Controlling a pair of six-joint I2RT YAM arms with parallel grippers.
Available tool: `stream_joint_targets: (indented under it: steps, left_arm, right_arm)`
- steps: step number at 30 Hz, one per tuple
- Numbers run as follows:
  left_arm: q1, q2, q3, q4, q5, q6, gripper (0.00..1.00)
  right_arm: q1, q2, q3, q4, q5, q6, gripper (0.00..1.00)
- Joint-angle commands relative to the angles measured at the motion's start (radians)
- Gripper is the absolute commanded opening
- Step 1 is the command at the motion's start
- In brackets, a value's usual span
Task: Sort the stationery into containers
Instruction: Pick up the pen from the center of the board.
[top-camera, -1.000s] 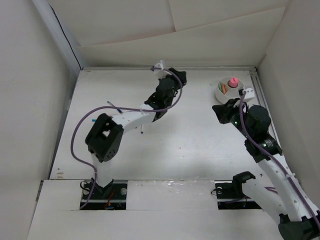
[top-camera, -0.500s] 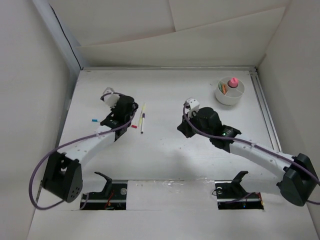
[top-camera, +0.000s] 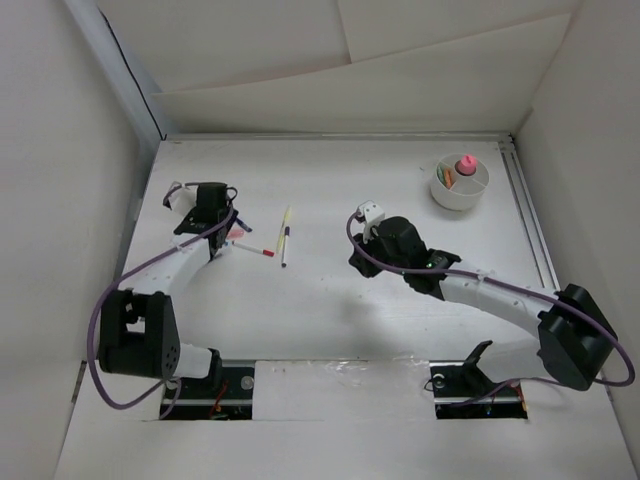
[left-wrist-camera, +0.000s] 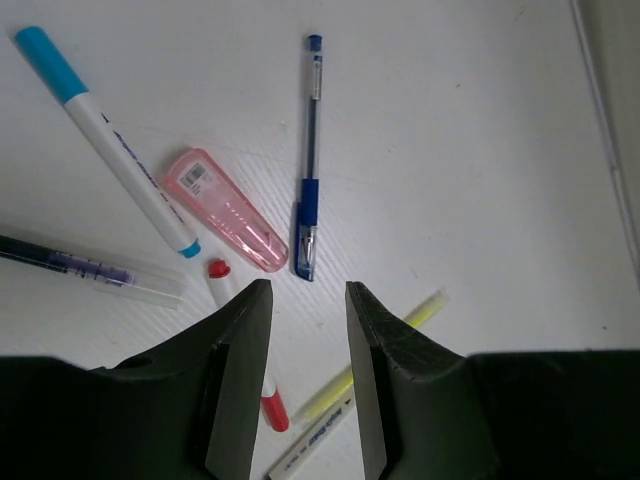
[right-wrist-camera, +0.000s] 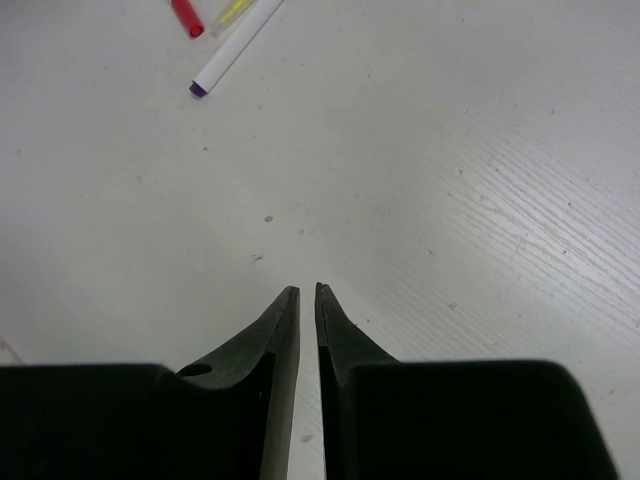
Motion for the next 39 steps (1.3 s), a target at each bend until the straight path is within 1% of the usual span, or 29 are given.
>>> stream_joint_targets:
  steps: [1, 3, 6, 7, 11, 15, 17, 20, 25, 32, 39]
  left_arm:
    - [0.005, 0.037, 0.006, 0.0, 0.055, 0.013, 0.32]
    - [0.005, 0.083, 0.02, 0.009, 0.064, 0.004, 0.32]
    - [0.051, 0.118, 0.031, 0.009, 0.089, -0.005, 0.28]
    - [0.063, 0.128, 0.017, 0.029, 0.104, -0.005, 0.25]
    - [0.111, 0.106, -0.041, 0.077, 0.138, -0.014, 0.25]
    - [0.111, 0.106, -0.041, 0.077, 0.106, -0.014, 0.27]
    - [0.111, 0.131, -0.017, 0.077, 0.096, -0.014, 0.27]
    - [0.12, 0.154, 0.006, 0.064, 0.096, -0.005, 0.27]
    - [0.129, 0.177, 0.006, 0.055, 0.107, -0.005, 0.27]
    - [0.17, 0.206, -0.003, 0.077, 0.136, -0.005, 0.27]
    - [0.17, 0.235, -0.003, 0.086, 0.136, -0.005, 0.27]
  right_arm:
    - [0.008, -0.023, 0.037, 0.061, -0.023, -0.013, 0.19]
    - [0.008, -0.023, 0.037, 0.061, -0.023, -0.013, 0.19]
    - [0.008, -0.043, 0.027, 0.061, -0.011, -0.013, 0.2]
    - [0.008, -0.043, 0.027, 0.061, -0.011, -0.013, 0.21]
    - [0.018, -0.054, 0.027, 0.061, -0.011, -0.013, 0.21]
    - [0.018, -0.054, 0.027, 0.061, -0.02, -0.013, 0.22]
    - [0.018, -0.054, 0.027, 0.061, -0.02, -0.013, 0.22]
    - [0.018, -0.054, 0.027, 0.061, -0.02, -0.013, 0.22]
    - [0.018, -0.054, 0.027, 0.061, -0.02, -0.013, 0.22]
    - [0.018, -0.063, 0.027, 0.061, -0.02, -0.022, 0.22]
    - [0.018, -0.063, 0.027, 0.061, -0.02, -0.022, 0.22]
